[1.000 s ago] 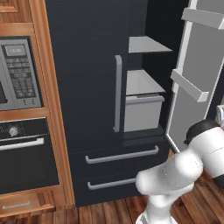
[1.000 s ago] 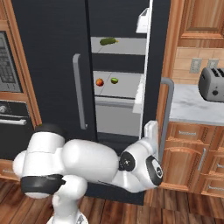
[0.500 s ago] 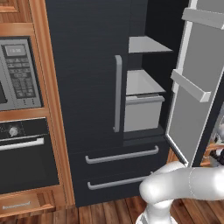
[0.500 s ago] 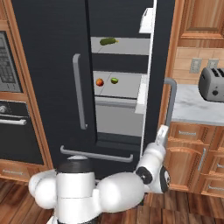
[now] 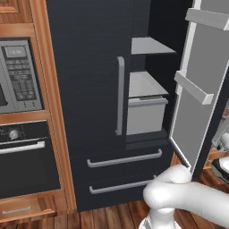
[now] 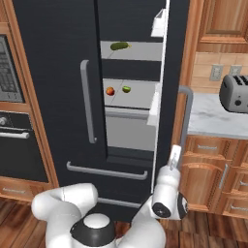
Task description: Place the peach in the correct fridge rack based on whether it is a fruit or vegetable. Finally, close the fridge door.
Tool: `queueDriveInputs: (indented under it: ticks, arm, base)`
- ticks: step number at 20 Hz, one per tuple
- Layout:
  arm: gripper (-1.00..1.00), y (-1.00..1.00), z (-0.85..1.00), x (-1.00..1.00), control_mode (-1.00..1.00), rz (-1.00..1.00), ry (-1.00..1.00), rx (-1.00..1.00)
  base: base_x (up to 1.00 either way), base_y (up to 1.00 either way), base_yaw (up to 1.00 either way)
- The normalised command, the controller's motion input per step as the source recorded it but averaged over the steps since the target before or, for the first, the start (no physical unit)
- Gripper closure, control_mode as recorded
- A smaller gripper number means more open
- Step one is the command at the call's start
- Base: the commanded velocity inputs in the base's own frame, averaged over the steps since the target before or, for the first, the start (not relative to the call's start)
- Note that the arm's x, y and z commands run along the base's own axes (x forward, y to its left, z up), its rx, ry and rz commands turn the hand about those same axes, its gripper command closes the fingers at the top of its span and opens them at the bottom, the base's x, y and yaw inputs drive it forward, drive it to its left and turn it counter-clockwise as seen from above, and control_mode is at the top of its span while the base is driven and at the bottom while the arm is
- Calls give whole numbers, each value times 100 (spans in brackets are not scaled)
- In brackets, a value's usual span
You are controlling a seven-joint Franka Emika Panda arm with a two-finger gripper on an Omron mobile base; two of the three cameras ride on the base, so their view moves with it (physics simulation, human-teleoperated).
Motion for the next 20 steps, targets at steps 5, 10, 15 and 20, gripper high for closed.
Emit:
queueDriveInputs:
  ticks: [5,10,15,20]
  arm:
    - [-100,-59,44,-49,-100,27,-23,1]
    - [-100,-79,17,-35,-100,23,-10,7]
    - [-100,-93,0,-13,-100,25,0,10]
    - [-100,-46,-4,22,-100,35,1,13]
  base:
    - [0,0,0]
    - [0,0,0]
    - [0,0,0]
    - [0,0,0]
